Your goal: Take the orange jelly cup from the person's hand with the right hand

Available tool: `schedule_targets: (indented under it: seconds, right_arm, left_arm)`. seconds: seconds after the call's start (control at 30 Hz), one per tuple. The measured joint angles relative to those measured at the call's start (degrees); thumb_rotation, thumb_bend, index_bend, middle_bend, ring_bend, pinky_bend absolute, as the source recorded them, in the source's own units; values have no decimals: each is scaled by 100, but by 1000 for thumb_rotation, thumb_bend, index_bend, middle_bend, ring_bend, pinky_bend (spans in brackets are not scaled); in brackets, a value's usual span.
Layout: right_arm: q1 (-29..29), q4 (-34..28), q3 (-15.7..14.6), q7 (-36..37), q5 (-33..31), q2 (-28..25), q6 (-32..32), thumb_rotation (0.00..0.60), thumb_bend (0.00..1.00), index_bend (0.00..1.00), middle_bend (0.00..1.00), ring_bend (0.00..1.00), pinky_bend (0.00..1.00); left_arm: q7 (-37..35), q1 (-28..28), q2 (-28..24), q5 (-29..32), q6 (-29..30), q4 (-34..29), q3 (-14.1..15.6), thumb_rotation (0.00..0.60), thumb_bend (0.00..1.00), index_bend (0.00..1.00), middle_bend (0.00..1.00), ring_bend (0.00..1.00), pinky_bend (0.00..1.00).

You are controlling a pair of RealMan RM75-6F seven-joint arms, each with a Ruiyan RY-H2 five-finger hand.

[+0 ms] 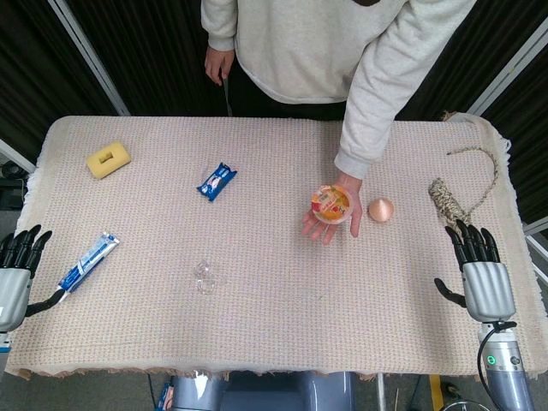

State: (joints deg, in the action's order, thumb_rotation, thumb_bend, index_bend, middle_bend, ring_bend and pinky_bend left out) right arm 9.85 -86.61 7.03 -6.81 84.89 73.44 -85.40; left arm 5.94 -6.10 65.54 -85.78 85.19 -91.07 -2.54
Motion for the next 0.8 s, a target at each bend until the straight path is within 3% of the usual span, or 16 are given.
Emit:
schedule_targets:
  seconds: [0.53,0.8]
  right_arm:
    - [36,-364,38,-8,19,-131,32,600,137,81,0,0,0]
    - [265,-1748,150,-634,-586,-552,698,600,142,139,0,0,0]
  left_arm:
    - [-114,-10,33,-146,105,92,-2,600,200,15,0,0,0]
    - [-326,-20,135,-313,240,314,-16,600,202,13,0,0,0]
